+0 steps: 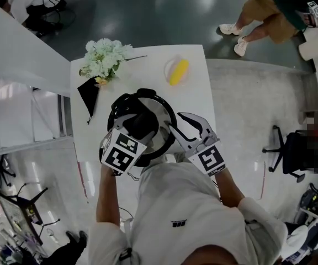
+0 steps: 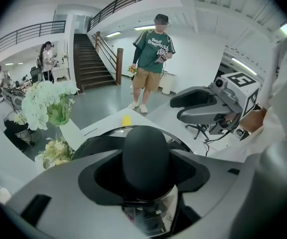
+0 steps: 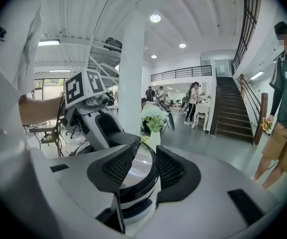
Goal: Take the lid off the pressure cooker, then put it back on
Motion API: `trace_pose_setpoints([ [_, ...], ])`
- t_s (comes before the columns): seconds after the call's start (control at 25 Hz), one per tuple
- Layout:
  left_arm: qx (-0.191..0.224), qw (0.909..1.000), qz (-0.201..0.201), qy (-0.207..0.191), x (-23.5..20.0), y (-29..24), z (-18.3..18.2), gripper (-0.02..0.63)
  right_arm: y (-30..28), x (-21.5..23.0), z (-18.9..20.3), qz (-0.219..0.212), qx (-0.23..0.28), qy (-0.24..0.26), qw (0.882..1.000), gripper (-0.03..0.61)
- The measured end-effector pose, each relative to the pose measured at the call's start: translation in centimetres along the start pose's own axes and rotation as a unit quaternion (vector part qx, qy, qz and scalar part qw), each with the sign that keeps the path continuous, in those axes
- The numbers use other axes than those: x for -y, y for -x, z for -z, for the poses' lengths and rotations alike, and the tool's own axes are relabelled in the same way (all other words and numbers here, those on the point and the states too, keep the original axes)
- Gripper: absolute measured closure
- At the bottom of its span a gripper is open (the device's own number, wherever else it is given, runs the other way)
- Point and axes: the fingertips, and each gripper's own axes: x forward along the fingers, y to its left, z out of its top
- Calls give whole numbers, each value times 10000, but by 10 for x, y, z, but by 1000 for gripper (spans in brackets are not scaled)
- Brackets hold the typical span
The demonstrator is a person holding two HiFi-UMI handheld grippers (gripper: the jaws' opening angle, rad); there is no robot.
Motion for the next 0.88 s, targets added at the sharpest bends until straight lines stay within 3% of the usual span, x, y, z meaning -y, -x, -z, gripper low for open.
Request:
trace_pose_setpoints([
  [0.32, 146, 9990, -250, 329, -2, 2, 6, 327, -8, -6, 1, -197, -65, -12, 9998, 428],
  [0.56, -4, 9964, -666, 522, 1, -8, 29, 327, -12, -6, 0, -341, -71, 50, 9994, 428],
  [0.88, 172, 9946, -799, 643, 1, -8, 28, 327, -15, -11, 3, -583, -114, 128, 9982, 428],
])
